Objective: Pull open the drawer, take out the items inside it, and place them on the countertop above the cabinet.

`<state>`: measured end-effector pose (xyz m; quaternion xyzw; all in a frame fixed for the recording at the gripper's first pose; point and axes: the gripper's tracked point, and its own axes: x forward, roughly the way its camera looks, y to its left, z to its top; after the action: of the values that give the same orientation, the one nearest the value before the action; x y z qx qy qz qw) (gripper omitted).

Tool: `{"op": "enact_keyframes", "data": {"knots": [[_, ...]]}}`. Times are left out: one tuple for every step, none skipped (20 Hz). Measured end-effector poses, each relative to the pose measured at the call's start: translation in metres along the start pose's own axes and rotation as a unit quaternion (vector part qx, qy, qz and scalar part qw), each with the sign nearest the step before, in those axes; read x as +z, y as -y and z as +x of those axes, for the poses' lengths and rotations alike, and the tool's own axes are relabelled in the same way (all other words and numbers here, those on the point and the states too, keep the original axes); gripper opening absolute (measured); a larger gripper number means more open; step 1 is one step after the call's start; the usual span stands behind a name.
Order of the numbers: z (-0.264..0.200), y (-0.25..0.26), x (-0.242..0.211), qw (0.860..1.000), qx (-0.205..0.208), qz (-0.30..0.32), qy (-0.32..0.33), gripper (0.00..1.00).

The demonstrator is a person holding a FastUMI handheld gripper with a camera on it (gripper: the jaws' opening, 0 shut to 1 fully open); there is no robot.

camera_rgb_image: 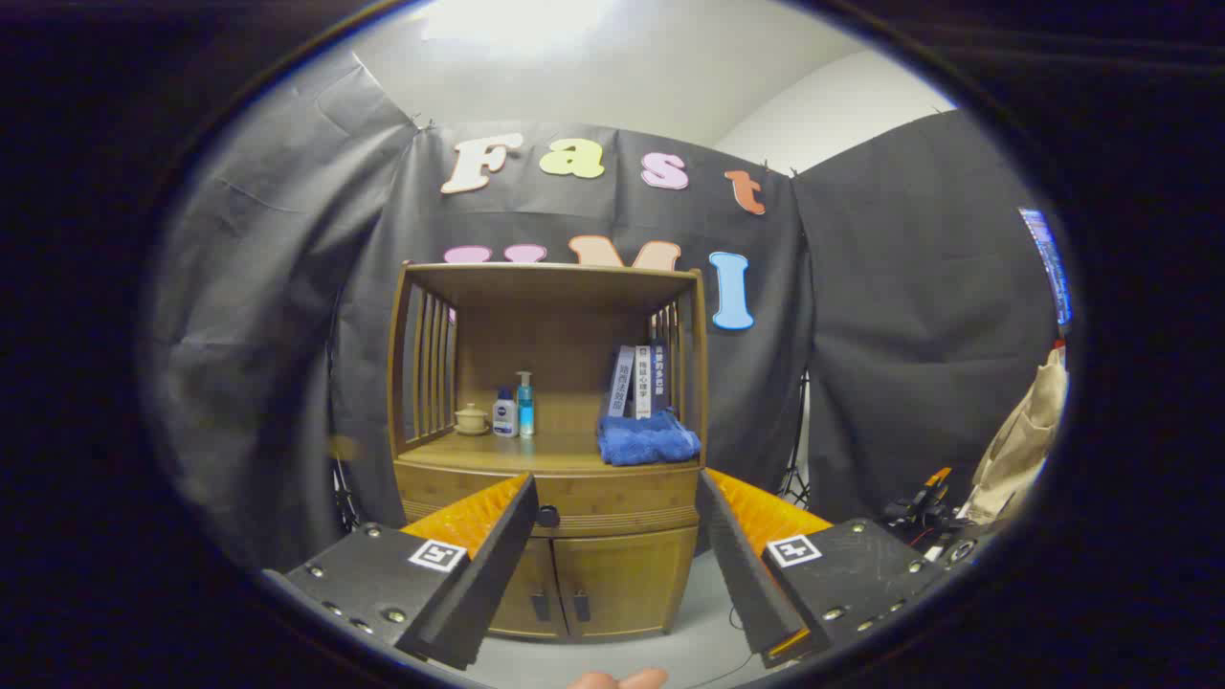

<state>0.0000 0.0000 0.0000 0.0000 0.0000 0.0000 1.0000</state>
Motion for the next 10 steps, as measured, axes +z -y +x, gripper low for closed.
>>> {"op": "enact_keyframes", "data": {"knots": [[0.0006,0.0009,0.0003,1.000,-0.001,0.002,0.000,0.98],[0.0009,0.0025,-0.0012,1.000,-0.002,0.003,-0.002,0.98],[0.0017,0.0030,-0.0018,1.000,-0.002,0.005,-0.003,0.98],[0.0023,0.0037,-0.0023,1.000,-0.002,0.006,-0.003,0.98],[0.0028,0.0040,-0.0021,1.000,-0.001,0.006,-0.004,0.98],[0.0035,0.0044,-0.0039,1.000,-0.001,0.006,-0.005,0.98],[0.0043,0.0045,-0.0045,1.000,-0.001,0.007,-0.007,0.98],[0.0046,0.0046,-0.0052,1.000,0.000,0.008,-0.007,0.98],[0.0054,0.0048,-0.0050,1.000,0.000,0.008,-0.008,0.98],[0.0057,0.0053,-0.0065,1.000,0.000,0.009,-0.009,0.98]]}}
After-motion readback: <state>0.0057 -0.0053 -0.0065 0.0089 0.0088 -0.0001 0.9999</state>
